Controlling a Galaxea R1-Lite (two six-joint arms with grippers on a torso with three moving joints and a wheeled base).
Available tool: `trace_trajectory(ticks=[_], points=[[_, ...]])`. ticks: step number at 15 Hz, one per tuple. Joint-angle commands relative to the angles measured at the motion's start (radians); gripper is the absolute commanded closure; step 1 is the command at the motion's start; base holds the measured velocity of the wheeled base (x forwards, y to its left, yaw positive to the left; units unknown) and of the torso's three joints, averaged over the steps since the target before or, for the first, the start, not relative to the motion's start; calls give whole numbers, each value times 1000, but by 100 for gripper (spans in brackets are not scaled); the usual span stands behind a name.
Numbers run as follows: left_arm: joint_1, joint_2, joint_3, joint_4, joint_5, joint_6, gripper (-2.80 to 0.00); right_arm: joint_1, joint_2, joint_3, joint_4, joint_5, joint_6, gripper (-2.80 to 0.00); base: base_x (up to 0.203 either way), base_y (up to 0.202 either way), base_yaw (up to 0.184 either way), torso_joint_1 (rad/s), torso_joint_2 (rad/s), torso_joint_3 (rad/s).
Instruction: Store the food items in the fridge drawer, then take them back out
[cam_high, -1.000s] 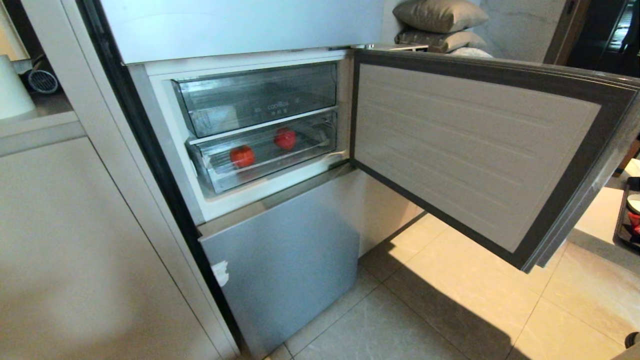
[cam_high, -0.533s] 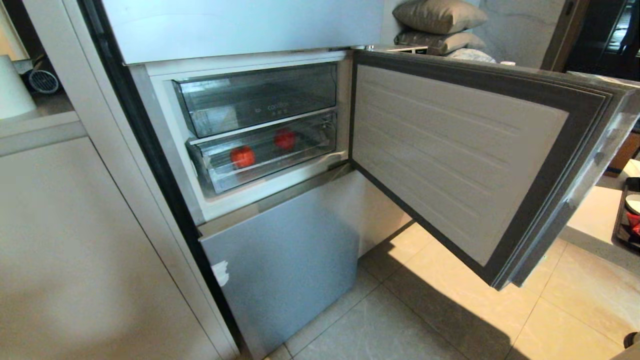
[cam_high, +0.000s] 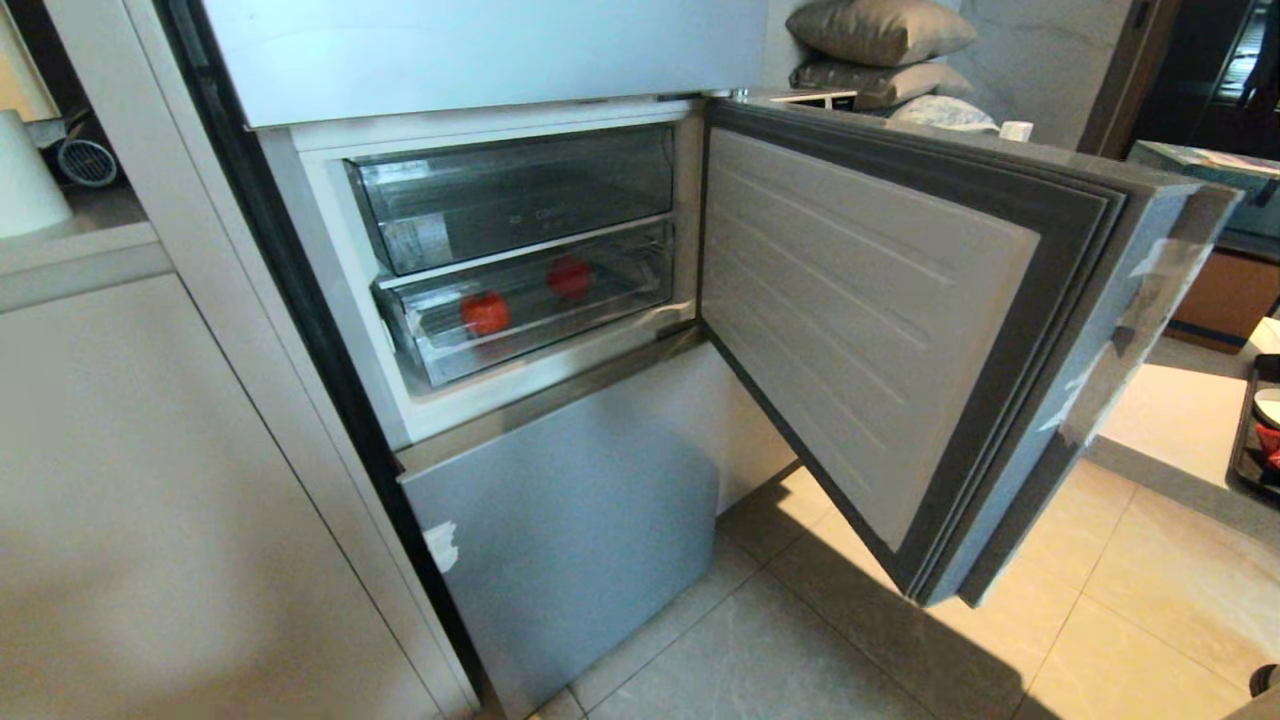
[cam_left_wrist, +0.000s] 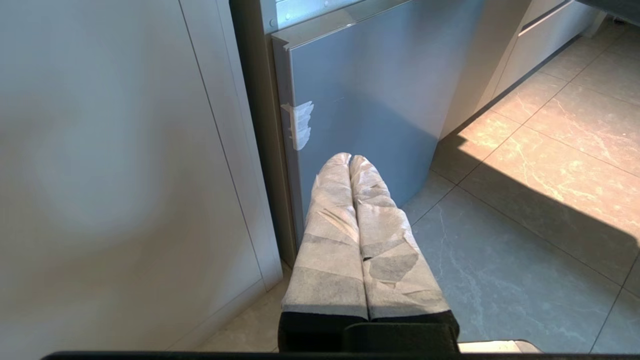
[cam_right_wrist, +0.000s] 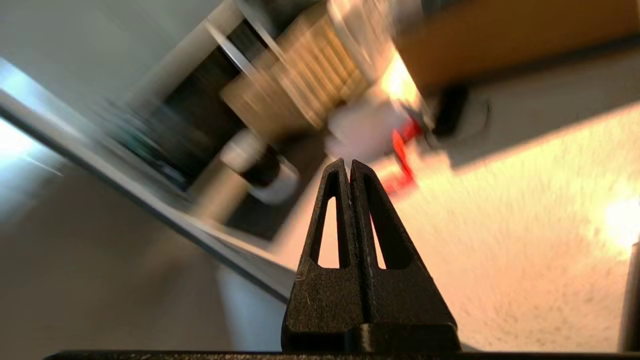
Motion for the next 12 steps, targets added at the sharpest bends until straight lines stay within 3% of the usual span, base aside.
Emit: trace_trajectory(ticks=[1, 7, 12], points=[[2, 0, 0, 0, 1, 0, 0, 184, 110, 35, -48, -72, -63, 0, 0, 0, 0, 0, 0, 0], [2, 0, 0, 0, 0, 0, 0, 609, 143, 62, -112, -172, -118, 0, 0, 0, 0, 0, 0, 0], [0, 0, 0, 0, 1, 0, 0, 954, 327, -167, -154, -240, -215, 0, 0, 0, 0, 0, 0, 0]])
